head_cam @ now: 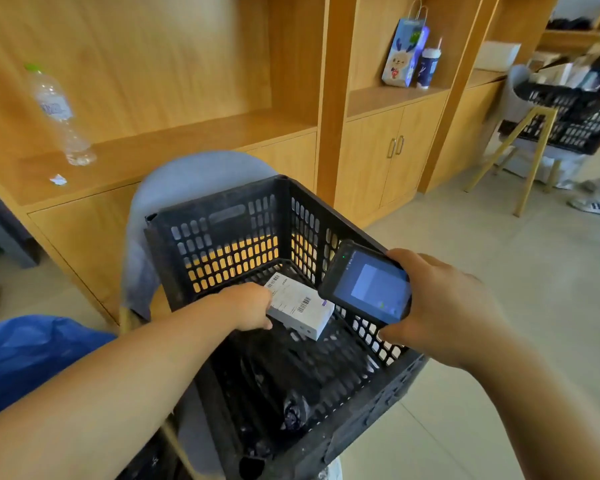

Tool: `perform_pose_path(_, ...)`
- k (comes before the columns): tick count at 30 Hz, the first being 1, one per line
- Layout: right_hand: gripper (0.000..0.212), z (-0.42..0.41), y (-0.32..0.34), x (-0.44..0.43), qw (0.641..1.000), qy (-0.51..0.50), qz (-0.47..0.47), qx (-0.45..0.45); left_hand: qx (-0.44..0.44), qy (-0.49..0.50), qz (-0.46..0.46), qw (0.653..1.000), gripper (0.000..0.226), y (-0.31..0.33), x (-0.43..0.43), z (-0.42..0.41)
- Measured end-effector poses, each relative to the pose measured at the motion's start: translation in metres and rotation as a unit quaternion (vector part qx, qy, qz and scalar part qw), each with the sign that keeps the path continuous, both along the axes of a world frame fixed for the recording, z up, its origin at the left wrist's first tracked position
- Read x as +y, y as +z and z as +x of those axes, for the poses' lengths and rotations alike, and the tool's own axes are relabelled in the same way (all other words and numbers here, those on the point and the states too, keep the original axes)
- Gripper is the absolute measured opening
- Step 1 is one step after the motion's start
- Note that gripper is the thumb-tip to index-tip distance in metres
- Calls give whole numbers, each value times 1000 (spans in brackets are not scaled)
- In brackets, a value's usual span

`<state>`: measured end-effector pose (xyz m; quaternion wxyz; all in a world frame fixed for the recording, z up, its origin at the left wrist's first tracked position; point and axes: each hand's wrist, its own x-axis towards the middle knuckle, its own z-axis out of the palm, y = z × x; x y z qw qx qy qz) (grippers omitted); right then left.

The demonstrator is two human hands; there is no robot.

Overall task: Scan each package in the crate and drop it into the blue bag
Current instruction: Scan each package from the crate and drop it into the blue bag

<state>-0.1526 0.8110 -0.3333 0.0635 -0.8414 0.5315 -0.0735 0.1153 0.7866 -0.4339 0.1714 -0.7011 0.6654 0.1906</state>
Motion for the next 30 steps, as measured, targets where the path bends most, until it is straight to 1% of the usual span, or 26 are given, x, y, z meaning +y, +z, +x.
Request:
perform_pose_path(2,89,2,-6,-8,1000,6,-1,4,-62,-26,98,993,54,-20,-10,1)
perform_pose_path(4,90,6,-12,-15,1000,13,3,7,-110,-43,192,974,71,-37,-18,4)
perform_pose_path(5,91,8,-14,-18,1000,18,7,6,-129,-49,224,965,78,-44,-21,5)
perform_pose_path(7,91,11,-20,-23,1000,27,12,-2,-152,-59,257,952,92,-51,-27,5)
perform_pose_path(9,91,14,-24,-26,999,29,17,-7,-161,-81,266,947,100,-57,-30,0)
perform_pose_path(11,93,16,-27,-27,999,29,20,-4,-184,-119,274,936,97,-63,-30,-4)
perform_pose_path(13,94,16,-29,-27,999,29,18,2,-206,-163,273,926,83,-67,-29,-8)
perform_pose_path(15,93,14,-30,-28,1000,25,18,4,-188,-178,258,931,67,-65,-29,-10)
perform_pose_path(18,93,11,-29,-27,1000,18,14,6,-135,-158,226,952,47,-56,-30,-10)
perform_pose_path(22,94,7,-22,-21,1000,13,14,1,-62,-120,164,977,33,-34,-25,-10)
perform_pose_path(24,93,6,-17,-16,1000,9,11,-1,-34,-120,111,986,23,-25,-23,-3)
perform_pose_path(25,93,5,-14,-13,1000,7,8,-3,-16,-101,86,991,21,-15,-18,-1)
perform_pose_path(26,92,4,-11,-10,1000,4,4,-8,7,-57,54,997,22,-9,-14,2)
perform_pose_path(27,91,3,-9,-6,1000,3,1,-13,52,18,3,998,24,-6,-11,5)
perform_pose_path(30,89,1,0,6,1000,-3,-6,-26,173,118,-110,972,36,14,4,11)
